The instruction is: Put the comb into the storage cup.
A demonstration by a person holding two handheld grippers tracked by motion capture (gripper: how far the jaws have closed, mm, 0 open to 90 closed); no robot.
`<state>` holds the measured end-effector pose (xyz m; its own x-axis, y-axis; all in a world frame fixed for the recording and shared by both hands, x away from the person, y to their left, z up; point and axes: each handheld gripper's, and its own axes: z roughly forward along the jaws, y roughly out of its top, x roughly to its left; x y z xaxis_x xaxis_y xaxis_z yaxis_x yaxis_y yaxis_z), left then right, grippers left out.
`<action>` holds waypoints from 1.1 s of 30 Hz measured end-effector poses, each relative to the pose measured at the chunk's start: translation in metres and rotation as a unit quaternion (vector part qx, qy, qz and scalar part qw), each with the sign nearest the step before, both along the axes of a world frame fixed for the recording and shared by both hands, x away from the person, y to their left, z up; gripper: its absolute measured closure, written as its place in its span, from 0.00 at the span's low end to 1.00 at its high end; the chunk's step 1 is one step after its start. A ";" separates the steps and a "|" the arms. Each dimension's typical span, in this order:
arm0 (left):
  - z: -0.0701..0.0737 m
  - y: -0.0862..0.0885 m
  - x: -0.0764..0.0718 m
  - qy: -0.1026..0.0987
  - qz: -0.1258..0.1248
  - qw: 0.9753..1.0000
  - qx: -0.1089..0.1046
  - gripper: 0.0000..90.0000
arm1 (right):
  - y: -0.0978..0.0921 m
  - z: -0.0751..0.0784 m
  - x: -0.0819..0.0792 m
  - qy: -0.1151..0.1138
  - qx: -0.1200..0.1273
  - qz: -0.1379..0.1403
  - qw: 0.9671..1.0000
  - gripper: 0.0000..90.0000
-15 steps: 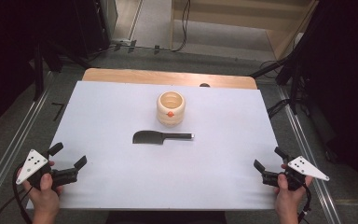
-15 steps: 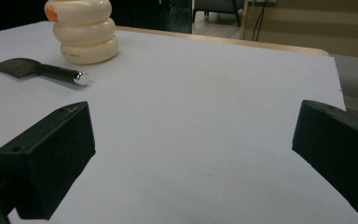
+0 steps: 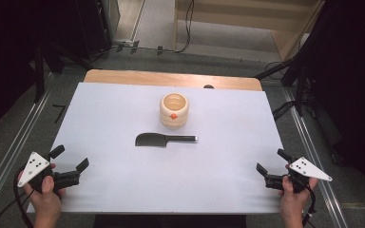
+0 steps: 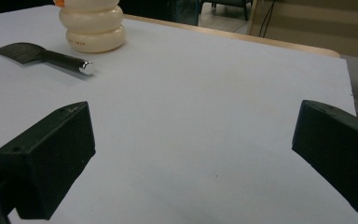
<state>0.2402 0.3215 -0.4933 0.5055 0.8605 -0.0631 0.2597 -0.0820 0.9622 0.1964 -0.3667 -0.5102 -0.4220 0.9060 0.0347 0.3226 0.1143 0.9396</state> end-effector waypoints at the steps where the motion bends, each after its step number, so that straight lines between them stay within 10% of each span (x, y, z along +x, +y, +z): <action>1: 0.000 0.000 0.000 0.000 0.000 1.000 -0.001 0.00 | 0.000 0.001 0.000 -0.002 -0.006 0.001 1.000 0.00; 14: 0.000 0.000 0.001 0.000 0.007 1.000 0.000 0.00 | 0.007 0.025 0.005 0.009 -0.022 0.008 1.000 0.00; 33: 0.000 -0.001 0.000 0.001 0.000 1.000 0.004 0.00 | 0.035 0.056 0.036 0.035 -0.071 0.091 0.993 0.00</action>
<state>0.2403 0.3206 -0.4935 0.5063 0.8605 -0.0569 0.2608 -0.0898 0.9612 0.2321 -0.3317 -0.4538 -0.5800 0.8129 -0.0528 0.3490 0.3064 0.8856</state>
